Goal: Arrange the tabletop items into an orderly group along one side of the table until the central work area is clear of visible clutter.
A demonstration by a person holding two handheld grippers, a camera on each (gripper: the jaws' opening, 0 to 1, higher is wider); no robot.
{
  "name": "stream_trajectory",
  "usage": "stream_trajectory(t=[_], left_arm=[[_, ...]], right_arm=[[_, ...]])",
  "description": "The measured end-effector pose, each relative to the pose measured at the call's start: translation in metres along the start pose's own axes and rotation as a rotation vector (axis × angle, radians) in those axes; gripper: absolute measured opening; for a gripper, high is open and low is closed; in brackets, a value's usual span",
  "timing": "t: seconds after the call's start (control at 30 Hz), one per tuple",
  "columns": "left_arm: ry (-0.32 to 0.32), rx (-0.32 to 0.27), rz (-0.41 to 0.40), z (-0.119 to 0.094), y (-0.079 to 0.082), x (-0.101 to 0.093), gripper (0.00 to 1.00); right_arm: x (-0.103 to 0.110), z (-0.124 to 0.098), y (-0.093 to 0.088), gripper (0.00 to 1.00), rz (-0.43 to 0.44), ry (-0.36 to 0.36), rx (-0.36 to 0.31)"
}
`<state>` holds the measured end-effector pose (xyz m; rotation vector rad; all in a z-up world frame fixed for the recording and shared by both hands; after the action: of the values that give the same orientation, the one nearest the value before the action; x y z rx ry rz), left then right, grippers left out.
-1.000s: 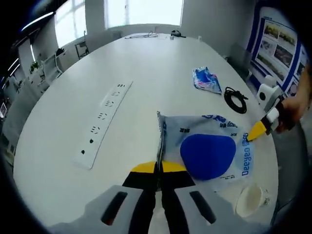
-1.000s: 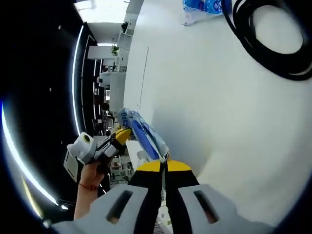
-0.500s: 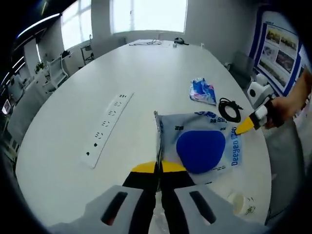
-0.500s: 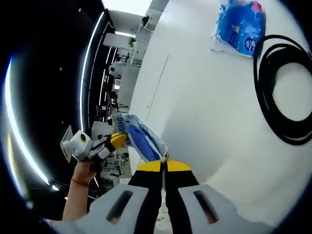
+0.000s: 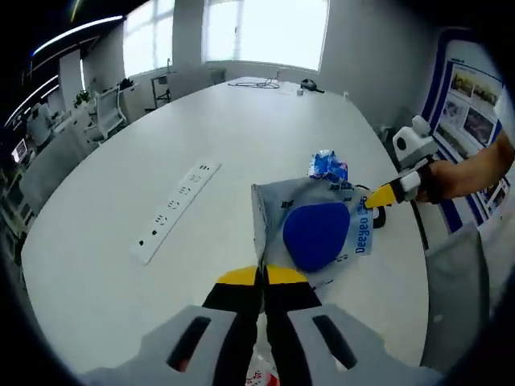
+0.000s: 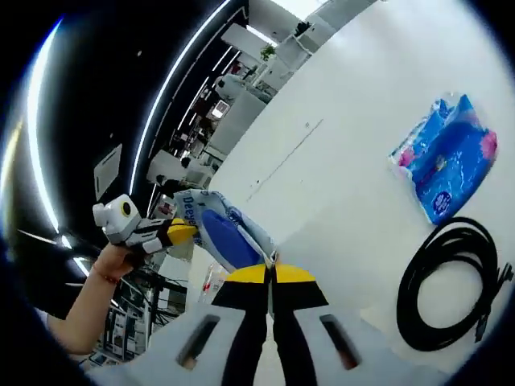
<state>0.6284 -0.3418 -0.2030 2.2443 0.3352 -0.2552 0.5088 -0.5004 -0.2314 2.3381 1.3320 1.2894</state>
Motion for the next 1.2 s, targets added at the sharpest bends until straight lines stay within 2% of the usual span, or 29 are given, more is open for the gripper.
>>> stream_trajectory(t=[0.1,0.23,0.4,0.6,0.73,1.2], left_arm=[[0.009,-0.045,-0.044,-0.001,-0.001,-0.009,0.0],[0.014,-0.068,-0.083,0.002,-0.007,-0.021,0.0],[0.028,-0.118,-0.142,0.002,-0.009,-0.033,0.0],[0.036,-0.161,-0.198,0.006,-0.013,-0.047,0.0],[0.051,-0.184,-0.242,0.011,-0.016,-0.055,0.0],[0.069,-0.243,-0.334,0.025,-0.016,-0.075,0.0]], right_arm=[[0.0,-0.006,0.015,0.0,-0.033,0.004,-0.013],[-0.001,-0.011,0.032,0.0,-0.066,0.012,-0.026],[0.001,-0.015,0.046,0.0,-0.156,0.022,-0.026],[0.0,-0.016,0.062,0.0,-0.18,0.029,-0.024],[0.002,-0.018,0.067,0.0,-0.232,0.031,-0.021],[-0.003,-0.018,0.088,0.0,-0.306,0.04,0.015]])
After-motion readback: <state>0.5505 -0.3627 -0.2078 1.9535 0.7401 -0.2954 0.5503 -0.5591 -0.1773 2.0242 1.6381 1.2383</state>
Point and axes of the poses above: the point that each gripper's makers call its tool centre point, and the gripper's own axes: z roughly forward along the fingers, x roughly to its left, y roughly out of its top, the point moved 2 cm from there along -z, roughly backward along the fingers, and after that the axes turned 15 degrees about -y, right-handed, at the moved point
